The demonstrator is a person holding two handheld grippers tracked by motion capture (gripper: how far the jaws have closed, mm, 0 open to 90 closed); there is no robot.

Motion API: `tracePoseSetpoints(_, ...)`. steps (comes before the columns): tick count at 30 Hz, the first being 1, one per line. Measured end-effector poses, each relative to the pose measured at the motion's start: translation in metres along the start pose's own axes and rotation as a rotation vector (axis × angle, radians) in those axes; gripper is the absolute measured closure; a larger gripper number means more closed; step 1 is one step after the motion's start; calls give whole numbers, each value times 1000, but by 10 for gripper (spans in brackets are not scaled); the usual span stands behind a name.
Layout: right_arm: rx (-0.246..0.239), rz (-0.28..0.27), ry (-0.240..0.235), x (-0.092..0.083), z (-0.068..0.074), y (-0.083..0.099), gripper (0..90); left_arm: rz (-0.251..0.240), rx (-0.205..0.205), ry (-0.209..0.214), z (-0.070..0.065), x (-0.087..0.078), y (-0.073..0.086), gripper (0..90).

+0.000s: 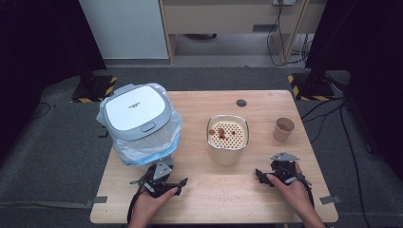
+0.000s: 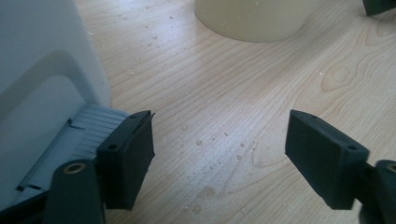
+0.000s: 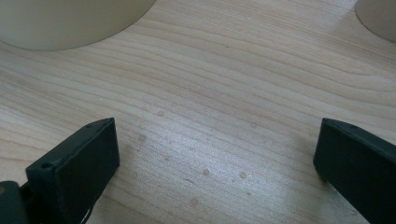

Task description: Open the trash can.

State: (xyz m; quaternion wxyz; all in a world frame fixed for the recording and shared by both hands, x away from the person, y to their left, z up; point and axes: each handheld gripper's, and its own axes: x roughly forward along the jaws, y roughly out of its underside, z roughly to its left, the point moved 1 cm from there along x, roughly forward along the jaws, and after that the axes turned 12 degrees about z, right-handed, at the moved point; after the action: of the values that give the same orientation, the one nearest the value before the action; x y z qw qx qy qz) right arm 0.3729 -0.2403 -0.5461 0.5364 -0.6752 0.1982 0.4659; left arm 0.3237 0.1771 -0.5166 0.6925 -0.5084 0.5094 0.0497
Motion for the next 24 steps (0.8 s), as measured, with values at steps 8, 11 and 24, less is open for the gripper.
tracePoseSetpoints(8,-8,-1,-1,0,-1,0,8,8,-10,-5,3,-9,-1,345)
tracePoseSetpoints(11,-9,0,-2,0,-1,0,8,2,-14,-8,4,-12,-1,402)
tracePoseSetpoints(24,-11,0,-4,-1,0,1,8,-43,24,-92,16,-31,-3,624)
